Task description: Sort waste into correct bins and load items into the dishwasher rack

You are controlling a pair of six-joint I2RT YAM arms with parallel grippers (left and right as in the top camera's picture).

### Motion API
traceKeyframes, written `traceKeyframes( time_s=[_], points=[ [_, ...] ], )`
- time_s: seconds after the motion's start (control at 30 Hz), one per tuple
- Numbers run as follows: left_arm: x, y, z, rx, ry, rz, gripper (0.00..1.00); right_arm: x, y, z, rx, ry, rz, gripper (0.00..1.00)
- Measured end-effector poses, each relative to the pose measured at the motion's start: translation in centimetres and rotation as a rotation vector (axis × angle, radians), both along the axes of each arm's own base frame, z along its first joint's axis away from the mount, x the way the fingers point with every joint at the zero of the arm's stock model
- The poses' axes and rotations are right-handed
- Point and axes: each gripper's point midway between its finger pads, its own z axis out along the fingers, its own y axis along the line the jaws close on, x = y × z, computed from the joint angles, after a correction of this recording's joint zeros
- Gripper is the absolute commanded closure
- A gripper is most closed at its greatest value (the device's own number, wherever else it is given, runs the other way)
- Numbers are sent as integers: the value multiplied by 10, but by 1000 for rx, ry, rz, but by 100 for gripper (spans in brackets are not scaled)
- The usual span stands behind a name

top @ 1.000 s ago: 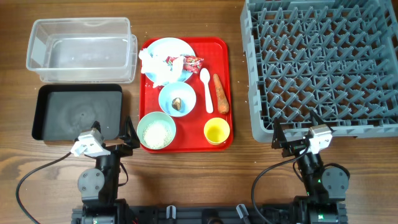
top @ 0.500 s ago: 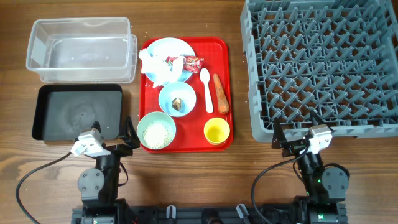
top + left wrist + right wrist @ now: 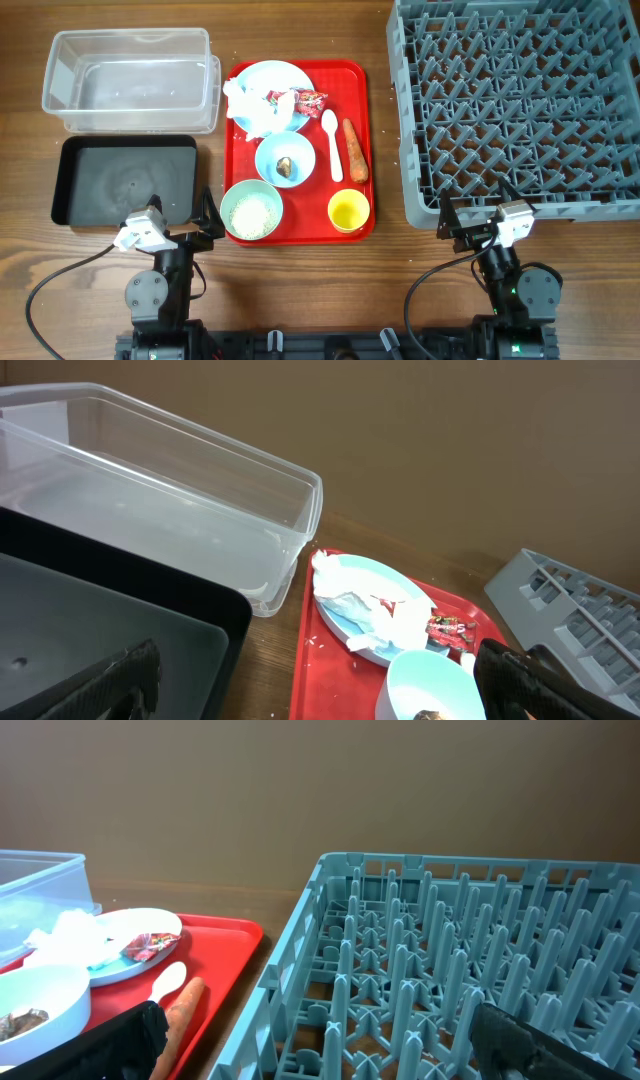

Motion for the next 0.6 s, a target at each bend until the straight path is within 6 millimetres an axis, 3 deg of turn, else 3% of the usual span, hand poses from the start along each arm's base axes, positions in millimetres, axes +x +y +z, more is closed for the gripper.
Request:
traceKeyframes(
  time_s=[0.3, 0.43, 0.5, 0.6],
  points=[
    [0, -10, 2, -4, -8, -58, 0, 0, 1, 4, 1, -17, 5, 0],
    [-2, -22, 11, -9, -4, -126, 0, -3, 1, 34, 26, -119, 9, 0],
    [-2, -24, 43, -9, -16, -142, 0, -7, 1, 60, 29, -166, 10, 0],
    [7, -31, 104, -13, -2, -181, 0, -13, 3, 128, 29, -241, 19, 0]
  ],
)
